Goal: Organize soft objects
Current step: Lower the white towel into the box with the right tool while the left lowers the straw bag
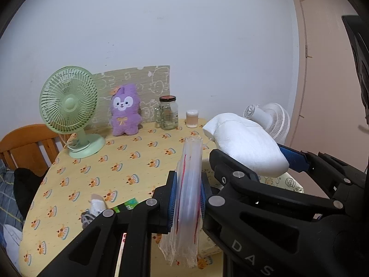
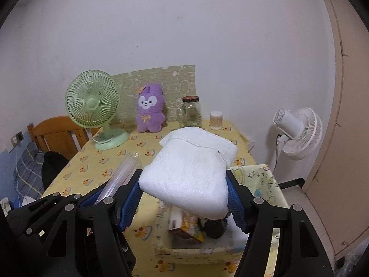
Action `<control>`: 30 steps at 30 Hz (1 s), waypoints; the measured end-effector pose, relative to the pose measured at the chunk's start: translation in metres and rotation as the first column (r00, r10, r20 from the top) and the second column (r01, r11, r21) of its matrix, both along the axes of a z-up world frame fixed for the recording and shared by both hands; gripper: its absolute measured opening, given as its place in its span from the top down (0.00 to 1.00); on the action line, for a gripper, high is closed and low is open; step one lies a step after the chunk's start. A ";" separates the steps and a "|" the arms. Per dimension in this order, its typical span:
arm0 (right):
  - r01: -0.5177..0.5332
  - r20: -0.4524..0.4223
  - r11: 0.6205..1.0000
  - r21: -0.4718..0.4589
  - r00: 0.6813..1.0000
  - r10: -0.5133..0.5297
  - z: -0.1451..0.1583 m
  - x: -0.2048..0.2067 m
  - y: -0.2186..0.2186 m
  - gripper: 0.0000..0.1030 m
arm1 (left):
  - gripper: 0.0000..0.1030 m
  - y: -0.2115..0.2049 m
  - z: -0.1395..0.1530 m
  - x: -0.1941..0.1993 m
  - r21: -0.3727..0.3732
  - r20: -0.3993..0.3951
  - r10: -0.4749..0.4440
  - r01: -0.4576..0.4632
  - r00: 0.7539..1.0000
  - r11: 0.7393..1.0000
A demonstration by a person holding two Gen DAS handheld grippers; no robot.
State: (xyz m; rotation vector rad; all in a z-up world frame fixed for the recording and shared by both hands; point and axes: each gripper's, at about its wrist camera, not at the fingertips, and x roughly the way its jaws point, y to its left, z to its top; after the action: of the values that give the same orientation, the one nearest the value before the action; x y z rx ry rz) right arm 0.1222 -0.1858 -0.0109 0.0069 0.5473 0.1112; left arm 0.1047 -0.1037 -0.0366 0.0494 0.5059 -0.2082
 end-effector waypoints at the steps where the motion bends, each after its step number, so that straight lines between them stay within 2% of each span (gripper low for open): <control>1: 0.004 0.000 1.000 0.001 1.000 -0.004 0.000 0.001 -0.003 0.31 | 0.83 -0.003 0.000 0.001 0.001 0.000 -0.004 0.004 1.000 1.000; 13: 0.029 0.005 1.000 -0.003 1.000 -0.029 -0.002 0.008 -0.030 0.31 | 0.83 -0.026 -0.003 0.012 -0.007 -0.002 -0.033 0.033 0.999 0.999; 30: 0.083 -0.036 0.997 0.008 0.996 -0.082 -0.025 0.029 -0.072 0.31 | 0.82 -0.062 -0.021 0.039 0.010 -0.049 -0.084 0.085 0.995 0.996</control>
State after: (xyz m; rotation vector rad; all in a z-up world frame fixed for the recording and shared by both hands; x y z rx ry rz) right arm 0.1512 -0.2576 -0.0359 0.0406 0.5812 0.0331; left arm 0.1437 -0.1654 -0.0577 0.0778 0.5536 -0.2895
